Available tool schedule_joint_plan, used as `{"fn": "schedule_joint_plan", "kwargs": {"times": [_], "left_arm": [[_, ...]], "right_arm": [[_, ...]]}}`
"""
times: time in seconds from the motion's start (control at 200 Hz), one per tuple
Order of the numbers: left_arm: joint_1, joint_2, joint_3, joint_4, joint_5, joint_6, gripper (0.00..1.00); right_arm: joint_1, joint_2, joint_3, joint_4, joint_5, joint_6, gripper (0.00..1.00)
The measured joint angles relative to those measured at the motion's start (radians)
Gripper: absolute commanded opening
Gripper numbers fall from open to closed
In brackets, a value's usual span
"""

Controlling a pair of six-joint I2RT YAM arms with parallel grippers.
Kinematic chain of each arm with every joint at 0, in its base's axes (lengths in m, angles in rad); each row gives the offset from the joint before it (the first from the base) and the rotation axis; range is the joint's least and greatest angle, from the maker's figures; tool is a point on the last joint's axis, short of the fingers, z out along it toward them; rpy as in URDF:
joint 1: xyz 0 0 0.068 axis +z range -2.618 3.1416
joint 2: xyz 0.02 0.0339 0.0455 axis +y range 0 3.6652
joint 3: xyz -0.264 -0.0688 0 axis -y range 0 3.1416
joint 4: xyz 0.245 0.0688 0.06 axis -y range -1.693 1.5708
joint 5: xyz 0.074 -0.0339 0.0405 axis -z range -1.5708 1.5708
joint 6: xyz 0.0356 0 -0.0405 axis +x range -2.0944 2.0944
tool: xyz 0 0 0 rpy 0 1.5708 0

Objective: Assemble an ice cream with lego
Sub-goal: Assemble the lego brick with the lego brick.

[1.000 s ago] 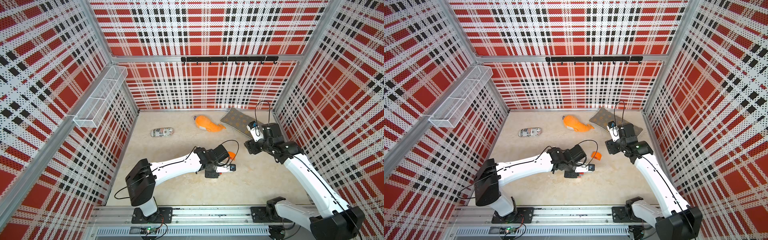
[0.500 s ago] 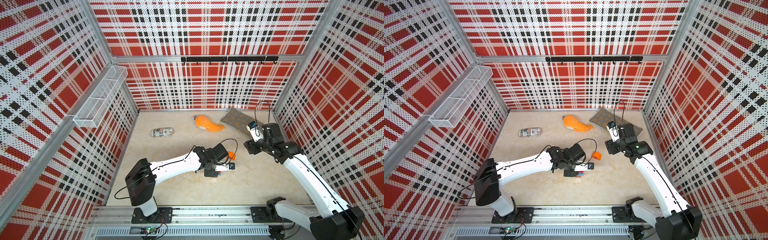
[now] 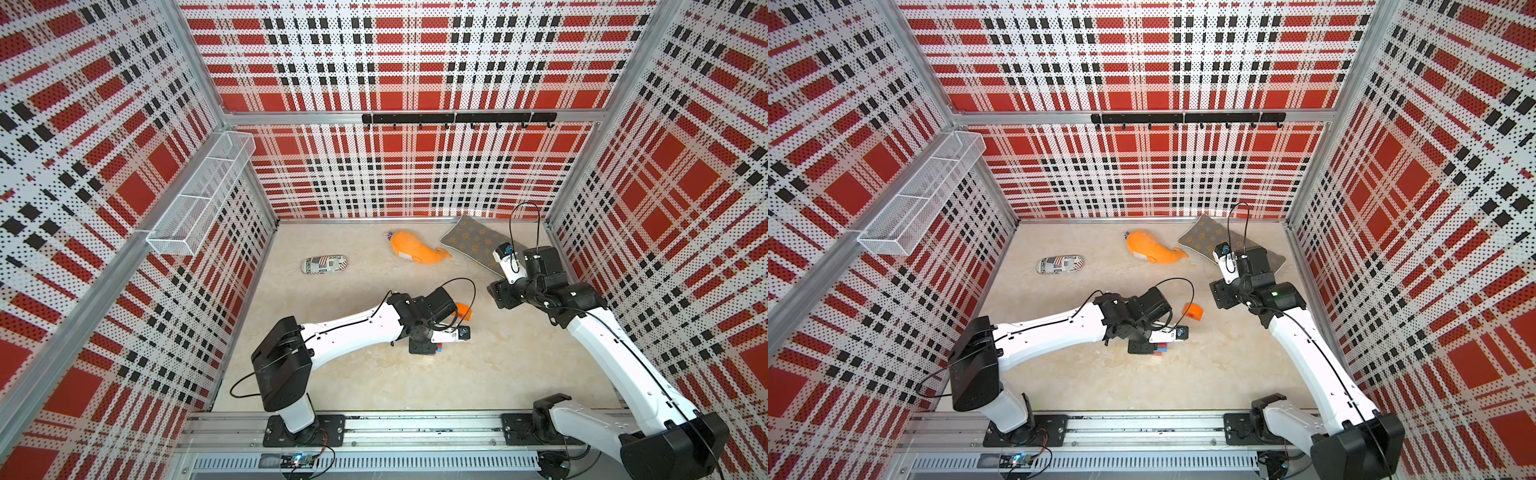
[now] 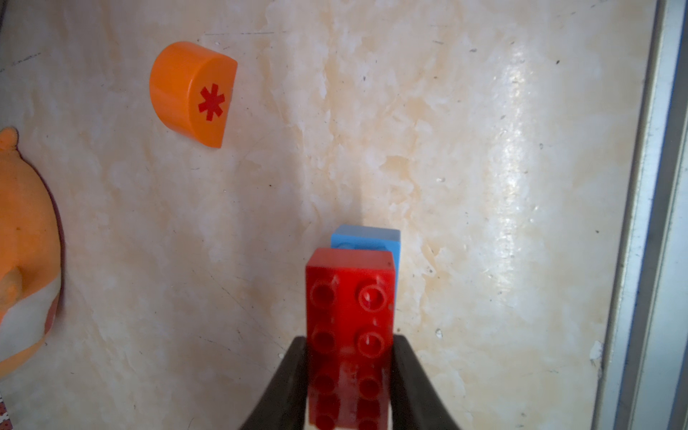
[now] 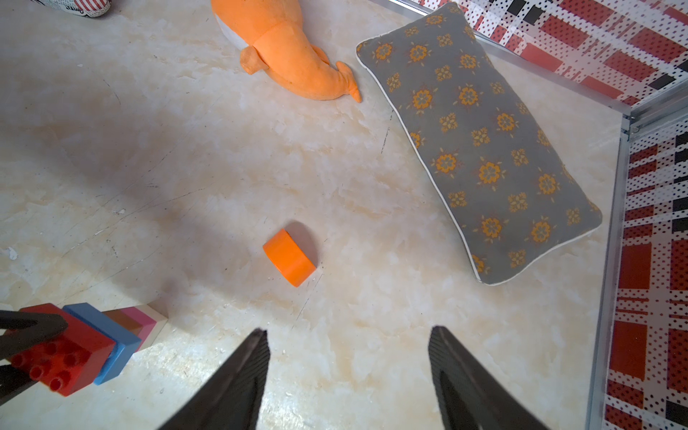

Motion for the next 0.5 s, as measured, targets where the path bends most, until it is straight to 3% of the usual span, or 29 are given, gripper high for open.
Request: {"fn": "schedule_joint_plan", "kwargs": {"times": [0.496], "left_arm": [[0.004, 0.002, 0.002, -0.002, 0.001, 0.061, 0.06]], "right_arm": [[0.000, 0.000, -0.005, 0.006, -0.007, 0.000, 0.73]]}}
